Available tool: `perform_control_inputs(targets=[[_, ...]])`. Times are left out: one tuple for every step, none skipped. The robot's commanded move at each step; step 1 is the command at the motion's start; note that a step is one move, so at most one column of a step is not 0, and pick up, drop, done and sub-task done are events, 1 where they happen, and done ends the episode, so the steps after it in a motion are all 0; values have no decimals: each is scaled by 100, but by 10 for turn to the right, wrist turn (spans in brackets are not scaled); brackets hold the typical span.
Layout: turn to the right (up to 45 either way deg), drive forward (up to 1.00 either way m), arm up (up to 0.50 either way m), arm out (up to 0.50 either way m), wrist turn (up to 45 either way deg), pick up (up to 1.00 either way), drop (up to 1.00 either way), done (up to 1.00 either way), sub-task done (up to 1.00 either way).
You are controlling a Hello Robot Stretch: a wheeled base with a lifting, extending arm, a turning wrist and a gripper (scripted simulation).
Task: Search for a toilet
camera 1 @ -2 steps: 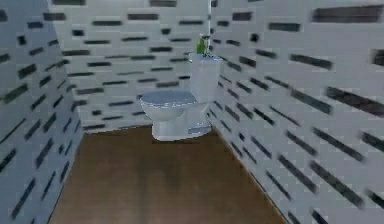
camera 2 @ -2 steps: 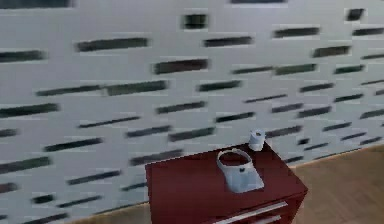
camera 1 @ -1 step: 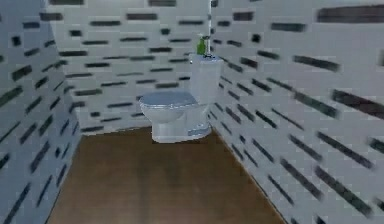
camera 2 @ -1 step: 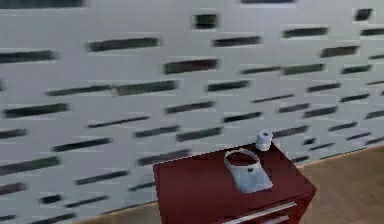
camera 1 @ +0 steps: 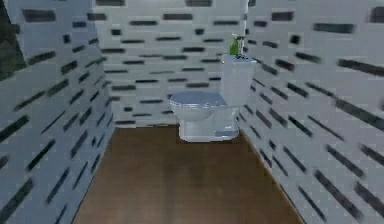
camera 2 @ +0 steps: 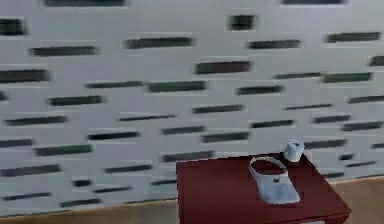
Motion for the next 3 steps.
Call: perform_control_inputs(targets=[[0,100,0,0,0,0,0,0,0],[0,35,0,0,0,0,0,0,0],[90,0,0,0,0,0,0,0,0]])
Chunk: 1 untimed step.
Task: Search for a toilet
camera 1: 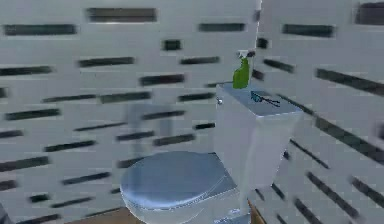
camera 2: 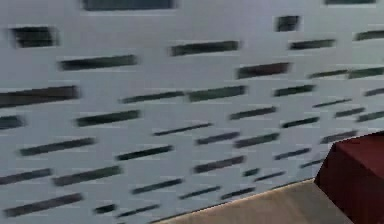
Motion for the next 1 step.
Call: perform_control_inputs(targets=[[0,0,0,0,0,0,0,100,0]])
